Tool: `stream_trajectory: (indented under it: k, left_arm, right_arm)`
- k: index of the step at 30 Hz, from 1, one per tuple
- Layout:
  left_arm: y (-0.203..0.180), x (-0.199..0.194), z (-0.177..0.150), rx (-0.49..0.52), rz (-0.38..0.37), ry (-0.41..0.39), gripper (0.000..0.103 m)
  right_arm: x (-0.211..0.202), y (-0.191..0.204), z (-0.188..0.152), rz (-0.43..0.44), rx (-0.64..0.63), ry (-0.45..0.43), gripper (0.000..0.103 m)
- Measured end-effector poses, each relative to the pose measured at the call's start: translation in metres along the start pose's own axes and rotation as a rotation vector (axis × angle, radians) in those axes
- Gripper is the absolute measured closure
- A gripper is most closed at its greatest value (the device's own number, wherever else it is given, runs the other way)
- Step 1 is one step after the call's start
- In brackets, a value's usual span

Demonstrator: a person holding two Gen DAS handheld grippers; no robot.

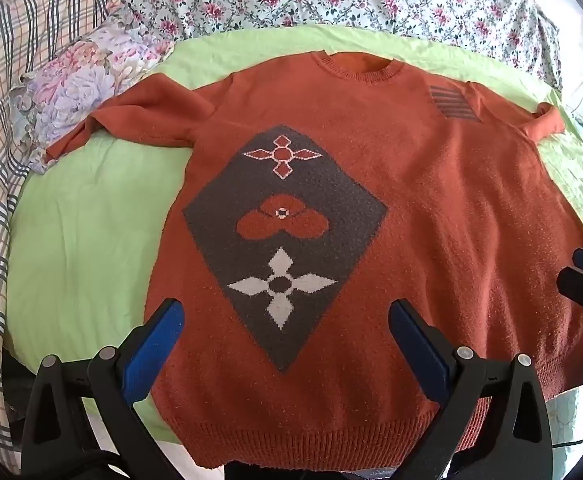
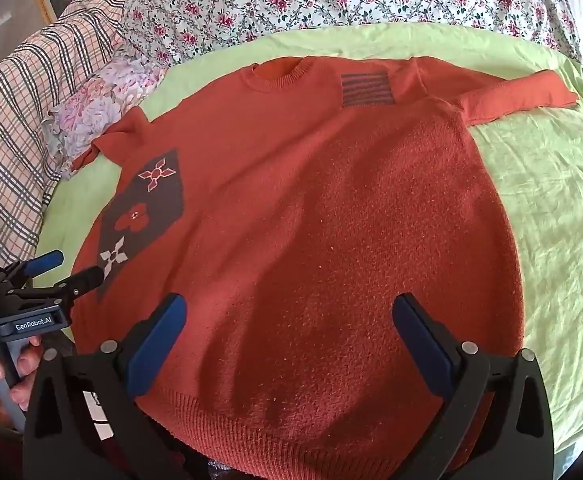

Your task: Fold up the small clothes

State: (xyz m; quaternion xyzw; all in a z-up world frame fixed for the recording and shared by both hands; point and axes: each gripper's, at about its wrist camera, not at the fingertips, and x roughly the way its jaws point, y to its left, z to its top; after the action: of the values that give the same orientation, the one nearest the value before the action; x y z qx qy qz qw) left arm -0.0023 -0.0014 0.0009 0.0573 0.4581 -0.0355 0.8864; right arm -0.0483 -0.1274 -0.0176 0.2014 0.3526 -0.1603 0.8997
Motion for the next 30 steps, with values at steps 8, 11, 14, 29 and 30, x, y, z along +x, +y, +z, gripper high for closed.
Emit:
stream_trajectory:
  k: [8, 11, 14, 29, 30]
  left_arm:
    - [0.003, -0.002, 0.000, -0.007, -0.016, -0.012, 0.001]
    - [0.003, -0.001, 0.001, 0.000, -0.008, -0.003, 0.001]
    - [0.001, -0.001, 0.001, 0.004, -0.001, 0.002, 0.001]
    - [-0.001, -0.003, 0.001, 0.007, -0.001, -0.003, 0.001]
    - [-0.001, -0.003, 0.001, 0.011, 0.004, -0.003, 0.001]
  right_arm:
    - [-0.001, 0.007, -0.007, 0.000, 0.000, -0.003, 0.000]
    - [0.000, 0.007, -0.004, 0.001, -0.003, -0.005, 0.000]
    - [-0.001, 0.009, -0.006, 0.002, -0.002, -0.008, 0.000]
    - [-0.005, 0.005, 0.005, 0.002, -0.008, -0.002, 0.000]
    - [-0.005, 0.005, 0.005, 0.002, -0.008, -0.002, 0.000]
